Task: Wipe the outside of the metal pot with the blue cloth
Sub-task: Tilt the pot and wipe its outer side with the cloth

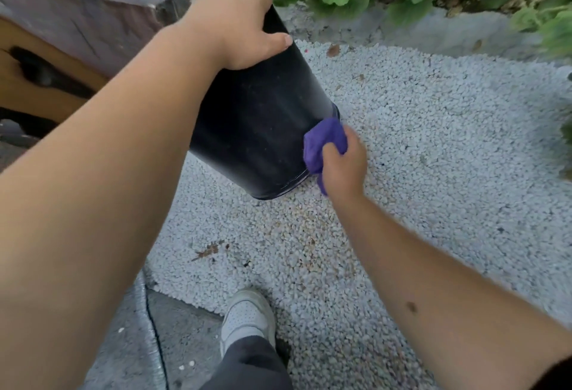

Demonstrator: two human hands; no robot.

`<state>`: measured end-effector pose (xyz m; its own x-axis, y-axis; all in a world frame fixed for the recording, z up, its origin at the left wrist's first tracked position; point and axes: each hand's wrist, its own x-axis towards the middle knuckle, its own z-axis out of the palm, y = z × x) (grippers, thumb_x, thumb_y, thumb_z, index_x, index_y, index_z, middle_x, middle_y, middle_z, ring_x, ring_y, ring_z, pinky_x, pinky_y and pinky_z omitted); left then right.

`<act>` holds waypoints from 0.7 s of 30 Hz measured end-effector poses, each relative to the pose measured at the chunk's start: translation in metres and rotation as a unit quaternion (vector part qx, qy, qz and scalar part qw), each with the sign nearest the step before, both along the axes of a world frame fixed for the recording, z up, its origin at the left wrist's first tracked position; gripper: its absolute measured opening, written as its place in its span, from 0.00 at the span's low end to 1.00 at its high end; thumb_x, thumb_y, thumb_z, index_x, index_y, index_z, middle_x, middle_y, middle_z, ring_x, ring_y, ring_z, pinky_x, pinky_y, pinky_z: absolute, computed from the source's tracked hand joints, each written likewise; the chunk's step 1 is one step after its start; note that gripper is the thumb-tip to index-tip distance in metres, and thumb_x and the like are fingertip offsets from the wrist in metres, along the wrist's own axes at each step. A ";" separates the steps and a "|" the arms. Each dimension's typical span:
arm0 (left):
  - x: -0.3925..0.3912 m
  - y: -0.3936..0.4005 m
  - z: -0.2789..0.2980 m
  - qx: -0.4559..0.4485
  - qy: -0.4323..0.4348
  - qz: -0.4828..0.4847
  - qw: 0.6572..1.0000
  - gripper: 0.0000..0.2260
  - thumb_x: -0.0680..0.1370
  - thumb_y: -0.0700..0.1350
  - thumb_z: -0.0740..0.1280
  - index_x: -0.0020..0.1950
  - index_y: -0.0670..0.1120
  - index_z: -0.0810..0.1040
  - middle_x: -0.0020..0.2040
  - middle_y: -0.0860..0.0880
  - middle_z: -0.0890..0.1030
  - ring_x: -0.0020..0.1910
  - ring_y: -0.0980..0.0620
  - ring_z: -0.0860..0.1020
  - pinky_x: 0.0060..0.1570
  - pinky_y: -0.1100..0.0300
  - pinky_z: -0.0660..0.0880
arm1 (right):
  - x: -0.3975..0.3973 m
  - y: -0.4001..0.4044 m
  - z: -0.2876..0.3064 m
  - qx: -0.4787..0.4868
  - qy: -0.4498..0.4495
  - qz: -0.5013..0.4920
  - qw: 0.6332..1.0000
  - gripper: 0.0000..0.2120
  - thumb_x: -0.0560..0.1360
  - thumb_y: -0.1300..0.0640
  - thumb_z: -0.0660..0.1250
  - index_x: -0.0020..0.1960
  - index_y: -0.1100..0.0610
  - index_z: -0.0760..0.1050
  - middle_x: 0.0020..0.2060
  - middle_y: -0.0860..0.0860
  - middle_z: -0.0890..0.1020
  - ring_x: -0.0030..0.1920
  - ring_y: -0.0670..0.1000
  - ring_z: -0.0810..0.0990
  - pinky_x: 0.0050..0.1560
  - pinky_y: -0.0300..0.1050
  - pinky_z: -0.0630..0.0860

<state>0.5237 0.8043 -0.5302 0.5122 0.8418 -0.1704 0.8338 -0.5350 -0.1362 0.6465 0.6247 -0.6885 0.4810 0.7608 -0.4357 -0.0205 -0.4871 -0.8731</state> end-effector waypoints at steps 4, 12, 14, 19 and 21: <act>0.010 -0.008 -0.002 0.016 0.019 0.004 1.000 0.37 0.77 0.63 0.59 0.78 0.40 0.58 0.80 0.43 0.53 0.79 0.41 0.50 0.71 0.35 0.56 | -0.065 -0.057 -0.003 -0.026 0.094 -0.060 0.993 0.28 0.71 0.65 0.63 0.71 0.54 0.71 0.59 0.49 0.77 0.60 0.50 0.76 0.64 0.44 0.70; 0.023 -0.031 0.012 -0.094 -0.097 -0.005 0.991 0.37 0.76 0.62 0.60 0.79 0.45 0.55 0.81 0.46 0.48 0.79 0.41 0.42 0.73 0.33 0.50 | -0.094 -0.071 -0.002 -0.106 0.357 -0.131 0.919 0.24 0.70 0.64 0.65 0.60 0.43 0.67 0.58 0.58 0.79 0.51 0.55 0.79 0.58 0.55 0.75; -0.001 -0.043 0.022 -0.092 -0.121 -0.104 0.983 0.35 0.75 0.62 0.58 0.78 0.46 0.59 0.81 0.46 0.51 0.79 0.42 0.44 0.72 0.33 0.51 | -0.085 -0.074 -0.005 -0.104 0.372 -0.123 0.914 0.23 0.65 0.61 0.66 0.57 0.43 0.69 0.57 0.61 0.78 0.48 0.56 0.78 0.54 0.54 0.74; -0.105 -0.089 0.011 -0.007 -0.032 -0.278 0.960 0.34 0.76 0.60 0.59 0.76 0.42 0.62 0.79 0.41 0.56 0.78 0.38 0.52 0.70 0.37 0.59 | -0.079 -0.074 -0.011 -0.089 0.386 -0.106 0.912 0.23 0.64 0.58 0.67 0.55 0.41 0.72 0.50 0.55 0.80 0.43 0.51 0.81 0.46 0.50 0.78; -0.121 -0.096 0.000 0.015 -0.064 -0.275 0.959 0.33 0.77 0.57 0.61 0.74 0.37 0.65 0.77 0.37 0.59 0.77 0.34 0.54 0.71 0.36 0.59 | -0.080 -0.073 -0.012 -0.077 0.394 -0.103 0.910 0.23 0.64 0.59 0.67 0.56 0.42 0.72 0.51 0.55 0.80 0.40 0.50 0.81 0.39 0.46 0.79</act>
<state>0.4023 0.7084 -0.5306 0.8952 0.4422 -0.0561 0.4381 -0.8960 -0.0726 0.5666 0.5514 -0.7005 0.0980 0.5910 -0.8007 -0.7160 -0.5169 -0.4692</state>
